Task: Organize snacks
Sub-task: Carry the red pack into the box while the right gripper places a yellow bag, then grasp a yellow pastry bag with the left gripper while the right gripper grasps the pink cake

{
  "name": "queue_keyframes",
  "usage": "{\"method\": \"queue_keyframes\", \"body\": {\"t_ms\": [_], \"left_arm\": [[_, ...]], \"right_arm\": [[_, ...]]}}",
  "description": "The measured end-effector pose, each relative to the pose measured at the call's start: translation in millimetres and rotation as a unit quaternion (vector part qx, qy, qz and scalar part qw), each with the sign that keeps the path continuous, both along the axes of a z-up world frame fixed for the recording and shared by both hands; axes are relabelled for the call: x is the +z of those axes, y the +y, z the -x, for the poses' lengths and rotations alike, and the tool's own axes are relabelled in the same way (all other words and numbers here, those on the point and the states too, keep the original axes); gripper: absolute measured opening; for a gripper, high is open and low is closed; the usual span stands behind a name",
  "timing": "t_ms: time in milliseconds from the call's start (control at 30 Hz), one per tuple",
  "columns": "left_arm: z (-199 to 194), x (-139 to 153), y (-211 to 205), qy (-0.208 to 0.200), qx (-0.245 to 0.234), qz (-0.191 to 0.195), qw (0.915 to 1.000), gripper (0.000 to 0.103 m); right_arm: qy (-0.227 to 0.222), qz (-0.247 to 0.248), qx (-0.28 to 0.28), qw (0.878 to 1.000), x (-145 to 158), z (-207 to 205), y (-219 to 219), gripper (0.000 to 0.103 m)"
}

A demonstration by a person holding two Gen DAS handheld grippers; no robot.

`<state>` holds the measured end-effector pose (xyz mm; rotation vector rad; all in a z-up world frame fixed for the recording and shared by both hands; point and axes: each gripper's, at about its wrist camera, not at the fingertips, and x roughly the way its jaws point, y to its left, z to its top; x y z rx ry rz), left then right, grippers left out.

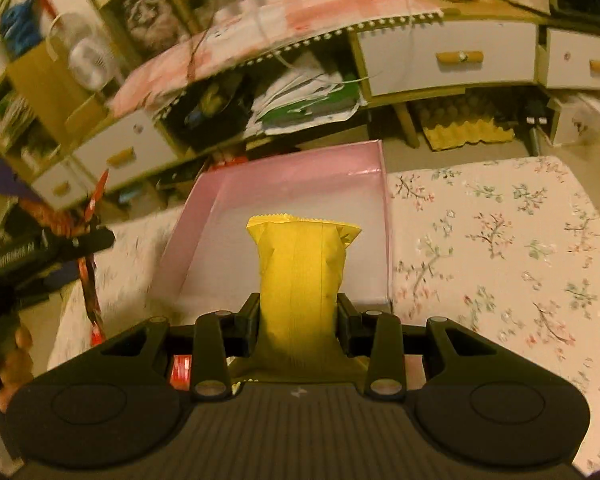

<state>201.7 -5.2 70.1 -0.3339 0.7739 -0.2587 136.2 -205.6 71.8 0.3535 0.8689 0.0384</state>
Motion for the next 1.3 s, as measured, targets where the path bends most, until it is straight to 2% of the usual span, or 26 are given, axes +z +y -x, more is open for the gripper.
{"method": "queue_keyframes", "body": {"t_ms": [267,433,600,667,733,767,800,900,967,1100,1233,1300], "left_arm": [[-36.9,-21.5,-35.8,-0.003,-0.048,-0.044,0.9979,0.075],[-47.1,-46.8,-48.7,0.002,-0.06,-0.108,0.9924,0.076],[-52.3,-57.7,-45.7,0.026,-0.053,-0.111,0.9921,0.078],[-51.0,-52.7,-42.8,0.028,-0.055,-0.104,0.9927,0.08],[-46.4,-42.4,-40.1,0.021,-0.055,-0.098,0.9934,0.087],[-42.2,-35.3,-38.8,0.014,-0.051,-0.102,0.9934,0.093],[-39.5,-29.3,-38.5,0.006,-0.048,-0.108,0.9929,0.094],[-29.0,-10.2,-31.5,-0.001,-0.042,-0.116,0.9924,0.094],[-19.2,0.9,-23.1,0.001,-0.031,-0.105,0.994,0.094],[12.3,13.3,-11.0,0.024,-0.015,-0.079,0.9965,0.096],[48.0,18.4,-10.4,0.053,-0.013,-0.105,0.993,0.097],[66.4,21.7,-9.6,0.058,-0.02,-0.104,0.9927,0.097]], "right_arm": [[0.007,-0.015,-0.015,1.0,-24.3,-44.6,-10.6,0.034],[0.015,-0.012,-0.013,1.0,-39.5,-57.5,-9.7,0.035],[0.015,0.013,-0.022,1.0,-43.6,-56.5,-4.6,0.039],[0.011,0.021,-0.032,0.999,-40.7,-54.5,-6.1,0.054],[0.001,0.021,-0.035,0.999,-34.1,-50.6,-10.4,0.06],[-0.001,0.021,-0.038,0.999,-32.0,-49.1,-13.1,0.06],[-0.002,0.015,-0.04,0.999,-28.4,-46.2,-16.4,0.06],[0.001,0.008,-0.058,0.998,-20.3,-38.3,-21.9,0.06],[-0.003,0.011,-0.06,0.998,-10.4,-29.1,-22.1,0.06],[-0.008,0.016,-0.046,0.999,10.4,-8.2,-13.2,0.063],[-0.001,0.037,-0.028,0.999,24.5,8.4,7.1,0.064],[0.008,0.043,-0.015,0.999,30.8,18.6,17.4,0.064]]}}
